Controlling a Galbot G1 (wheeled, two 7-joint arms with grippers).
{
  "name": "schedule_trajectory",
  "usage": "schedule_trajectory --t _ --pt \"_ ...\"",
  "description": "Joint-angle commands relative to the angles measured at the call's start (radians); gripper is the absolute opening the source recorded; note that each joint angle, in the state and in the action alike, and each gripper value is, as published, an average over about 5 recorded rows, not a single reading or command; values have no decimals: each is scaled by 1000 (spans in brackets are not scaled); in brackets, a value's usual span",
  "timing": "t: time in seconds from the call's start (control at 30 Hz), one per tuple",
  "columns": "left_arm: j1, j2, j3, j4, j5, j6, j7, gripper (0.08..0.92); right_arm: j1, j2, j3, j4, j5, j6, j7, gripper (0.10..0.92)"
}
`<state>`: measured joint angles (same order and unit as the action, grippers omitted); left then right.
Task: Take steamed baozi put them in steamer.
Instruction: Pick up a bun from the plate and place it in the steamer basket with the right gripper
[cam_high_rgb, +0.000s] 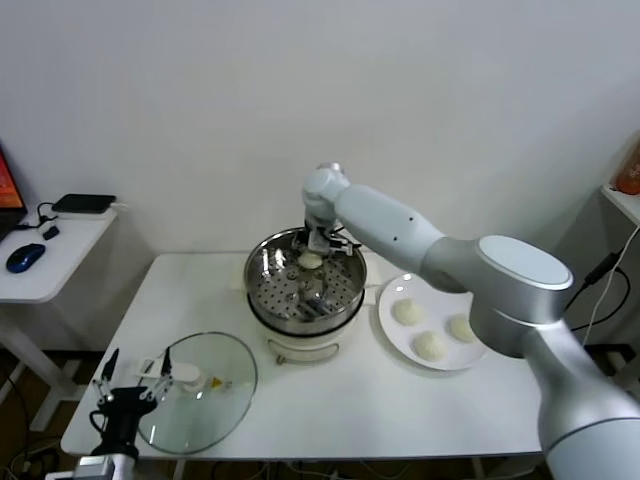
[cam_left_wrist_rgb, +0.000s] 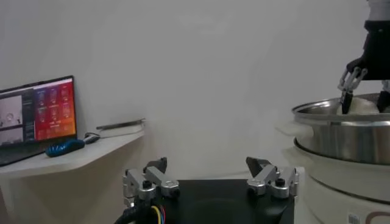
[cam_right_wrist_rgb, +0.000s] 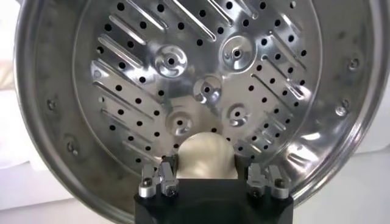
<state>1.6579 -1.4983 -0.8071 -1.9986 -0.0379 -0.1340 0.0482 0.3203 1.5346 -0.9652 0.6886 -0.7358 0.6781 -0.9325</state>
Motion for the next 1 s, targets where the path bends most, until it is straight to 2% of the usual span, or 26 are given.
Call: schedule_trajectory --t 0.03,0.23,0.47,0.63,0.77,1.0 --pt "-1 0 0 1 2 1 0 823 -25 7 29 -14 -72 14 12 634" --pt "1 -2 1 6 2 -1 0 823 -39 13 55 -23 -127 25 29 664" --pt "1 -3 1 7 1 -2 0 823 -50 13 77 -22 -169 55 47 805" --pt "4 -3 -2 4 -1 -2 0 823 -30 7 85 -8 -138 84 26 822" --pt "8 -4 -4 1 -3 -2 0 823 29 -19 51 33 -7 98 -44 823" --pt "8 -10 -5 -11 -2 3 0 823 218 -124 -122 129 452 55 -173 823"
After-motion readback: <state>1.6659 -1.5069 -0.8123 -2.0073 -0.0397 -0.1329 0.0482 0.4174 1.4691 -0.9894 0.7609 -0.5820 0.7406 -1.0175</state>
